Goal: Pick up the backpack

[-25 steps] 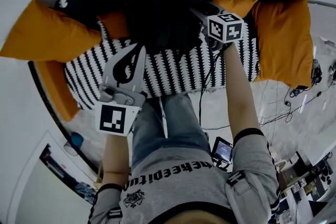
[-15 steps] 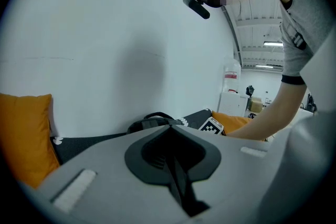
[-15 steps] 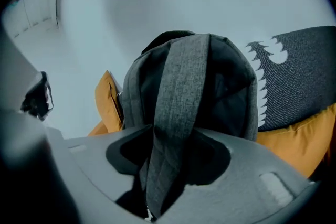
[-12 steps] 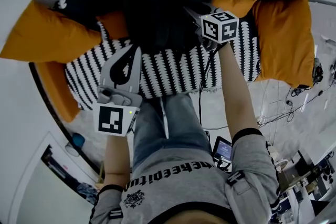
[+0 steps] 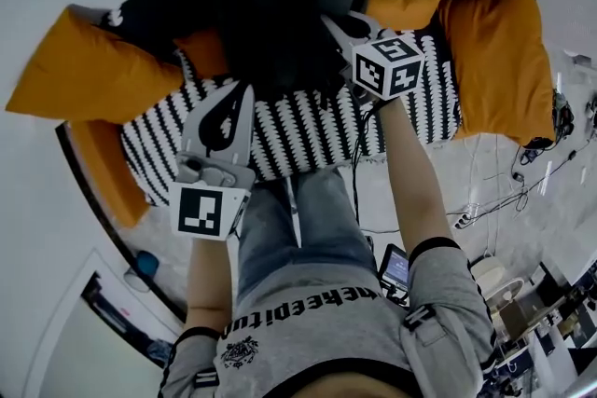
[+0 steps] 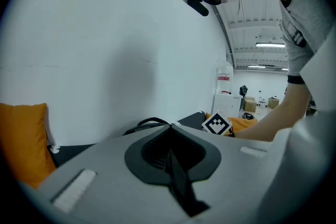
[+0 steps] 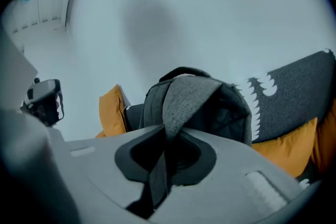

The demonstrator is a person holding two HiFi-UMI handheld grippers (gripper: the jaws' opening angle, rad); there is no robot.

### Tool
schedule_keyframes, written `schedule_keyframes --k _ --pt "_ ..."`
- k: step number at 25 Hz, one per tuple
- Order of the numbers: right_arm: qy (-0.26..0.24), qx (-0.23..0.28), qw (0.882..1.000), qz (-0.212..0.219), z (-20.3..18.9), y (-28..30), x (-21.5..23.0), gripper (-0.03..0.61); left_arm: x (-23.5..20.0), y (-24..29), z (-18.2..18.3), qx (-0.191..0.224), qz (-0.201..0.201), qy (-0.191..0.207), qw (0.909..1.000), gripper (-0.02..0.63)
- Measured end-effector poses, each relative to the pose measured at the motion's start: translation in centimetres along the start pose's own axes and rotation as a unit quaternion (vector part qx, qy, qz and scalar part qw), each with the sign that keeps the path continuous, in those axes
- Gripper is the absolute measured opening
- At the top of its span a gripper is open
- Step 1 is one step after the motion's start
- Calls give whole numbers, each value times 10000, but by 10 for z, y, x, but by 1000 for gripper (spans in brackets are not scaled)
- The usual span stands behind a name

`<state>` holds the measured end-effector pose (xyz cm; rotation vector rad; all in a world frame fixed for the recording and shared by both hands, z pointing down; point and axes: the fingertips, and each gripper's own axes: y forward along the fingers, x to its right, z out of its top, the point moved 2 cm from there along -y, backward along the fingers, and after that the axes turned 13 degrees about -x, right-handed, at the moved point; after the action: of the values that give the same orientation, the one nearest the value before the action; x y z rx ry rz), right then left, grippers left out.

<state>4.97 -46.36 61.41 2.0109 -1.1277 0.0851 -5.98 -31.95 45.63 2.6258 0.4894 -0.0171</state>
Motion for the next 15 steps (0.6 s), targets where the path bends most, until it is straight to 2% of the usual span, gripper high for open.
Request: schedule_keyframes --k 7,15 --pt "-522 410 9971 -367 8 -36 -53 32 -1 -21 12 214 -80 108 9997 20" --pt "-595 1136 9906 -475 30 -76 -117 31 -14 -76 26 562 71 320 9979 20"
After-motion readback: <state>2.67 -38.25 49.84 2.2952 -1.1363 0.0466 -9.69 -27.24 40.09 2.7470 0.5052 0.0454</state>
